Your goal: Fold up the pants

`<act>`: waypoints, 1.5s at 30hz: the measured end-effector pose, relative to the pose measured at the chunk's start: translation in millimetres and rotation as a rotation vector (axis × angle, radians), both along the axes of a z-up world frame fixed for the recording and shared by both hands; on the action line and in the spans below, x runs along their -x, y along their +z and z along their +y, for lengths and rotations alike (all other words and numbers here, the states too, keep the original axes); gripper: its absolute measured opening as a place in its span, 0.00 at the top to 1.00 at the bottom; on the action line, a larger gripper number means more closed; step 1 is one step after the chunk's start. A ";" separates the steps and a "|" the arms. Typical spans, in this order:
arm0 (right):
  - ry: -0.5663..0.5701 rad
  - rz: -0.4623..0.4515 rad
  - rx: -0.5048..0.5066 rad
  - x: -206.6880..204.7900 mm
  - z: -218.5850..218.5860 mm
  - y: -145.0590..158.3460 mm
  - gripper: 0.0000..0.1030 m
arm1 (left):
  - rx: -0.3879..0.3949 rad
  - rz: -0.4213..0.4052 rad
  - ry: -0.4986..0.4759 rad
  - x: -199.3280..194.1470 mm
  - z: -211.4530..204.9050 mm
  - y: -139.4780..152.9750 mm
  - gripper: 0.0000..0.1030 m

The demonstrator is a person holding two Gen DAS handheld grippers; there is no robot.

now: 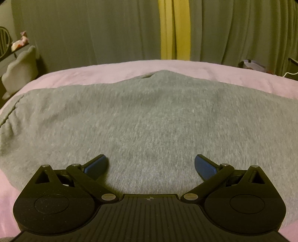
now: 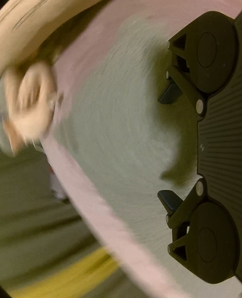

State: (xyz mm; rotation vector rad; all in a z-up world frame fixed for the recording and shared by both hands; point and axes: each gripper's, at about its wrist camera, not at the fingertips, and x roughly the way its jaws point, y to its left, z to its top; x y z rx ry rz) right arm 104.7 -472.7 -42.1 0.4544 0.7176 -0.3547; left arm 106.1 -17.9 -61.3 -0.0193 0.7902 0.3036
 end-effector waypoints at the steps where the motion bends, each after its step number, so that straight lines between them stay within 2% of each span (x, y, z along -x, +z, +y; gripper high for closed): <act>1: -0.044 -0.039 -0.065 11.9 -14.8 3.0 0.04 | 0.001 0.000 0.000 0.4 0.2 0.0 0.00; 3: -0.145 -0.112 -0.189 42.3 -50.0 3.4 0.05 | -0.003 -0.001 0.000 0.5 -0.3 0.0 0.00; 4: -0.177 -0.136 -0.235 54.7 -63.7 0.7 0.11 | -0.004 -0.002 -0.001 0.2 -0.3 -0.3 0.00; 6: -0.239 -0.175 -0.358 82.9 -94.0 -12.9 0.33 | -0.004 -0.004 -0.002 0.3 -0.3 -0.4 0.00; 7: -0.268 -0.180 -0.411 93.7 -105.2 -21.3 0.39 | -0.003 -0.005 -0.002 0.1 -0.1 -0.7 0.00; 8: -0.288 -0.201 -0.472 103.8 -115.7 -30.0 0.57 | -0.002 -0.006 -0.002 -0.2 0.0 -1.0 0.00; 9: -0.307 -0.226 -0.533 111.9 -123.2 -37.5 0.65 | -0.003 -0.006 -0.002 -0.2 -0.4 -1.2 0.00; 12: -0.354 -0.306 -0.715 123.1 -142.0 -56.9 0.66 | -0.004 -0.006 -0.001 -0.7 -0.2 -1.0 0.00; 14: -0.370 -0.341 -0.752 120.5 -147.3 -61.7 0.66 | -0.001 -0.006 -0.001 -0.2 0.3 -0.3 0.00; 19: -0.359 -0.349 -0.711 95.3 -151.7 -57.4 0.64 | 0.001 -0.005 0.000 0.4 0.7 0.5 0.00; 22: -0.332 -0.329 -0.680 84.2 -155.7 -52.3 0.57 | 0.008 -0.003 0.003 1.1 1.5 2.4 0.00; 24: -0.306 -0.325 -0.665 79.2 -154.5 -46.0 0.46 | 0.015 -0.004 0.006 2.6 2.5 5.5 0.00; 29: -0.249 -0.285 -0.562 60.8 -148.3 -34.3 0.44 | 0.029 -0.059 0.052 13.2 12.4 24.0 0.00; 31: -0.224 -0.271 -0.512 56.1 -143.3 -30.5 0.47 | 0.060 -0.086 0.079 19.9 20.6 32.8 0.00; 33: -0.206 -0.244 -0.463 51.2 -140.1 -28.6 0.68 | 0.079 -0.103 0.111 26.2 29.2 41.0 0.00; 35: -0.201 -0.223 -0.423 50.1 -138.1 -28.6 0.75 | 0.078 -0.103 0.150 34.2 37.9 48.0 0.00; 37: -0.199 -0.227 -0.417 52.4 -137.3 -29.5 0.75 | 0.085 -0.107 0.204 43.2 48.2 53.2 0.00; 40: -0.206 -0.224 -0.412 48.8 -136.3 -29.1 0.72 | 0.216 -0.147 0.275 56.8 71.0 56.8 0.00; 41: -0.206 -0.226 -0.412 47.4 -135.5 -28.6 0.68 | 0.234 -0.152 0.291 58.7 76.7 56.1 0.00; 42: -0.207 -0.228 -0.404 46.3 -134.0 -27.6 0.66 | 0.226 -0.143 0.323 58.2 81.1 54.3 0.00; 44: -0.205 -0.205 -0.349 43.5 -126.5 -23.5 0.67 | 0.221 -0.071 0.402 50.8 88.1 46.7 0.00; 45: -0.201 -0.185 -0.311 39.7 -122.7 -20.4 0.72 | 0.232 -0.039 0.424 46.8 90.9 42.6 0.00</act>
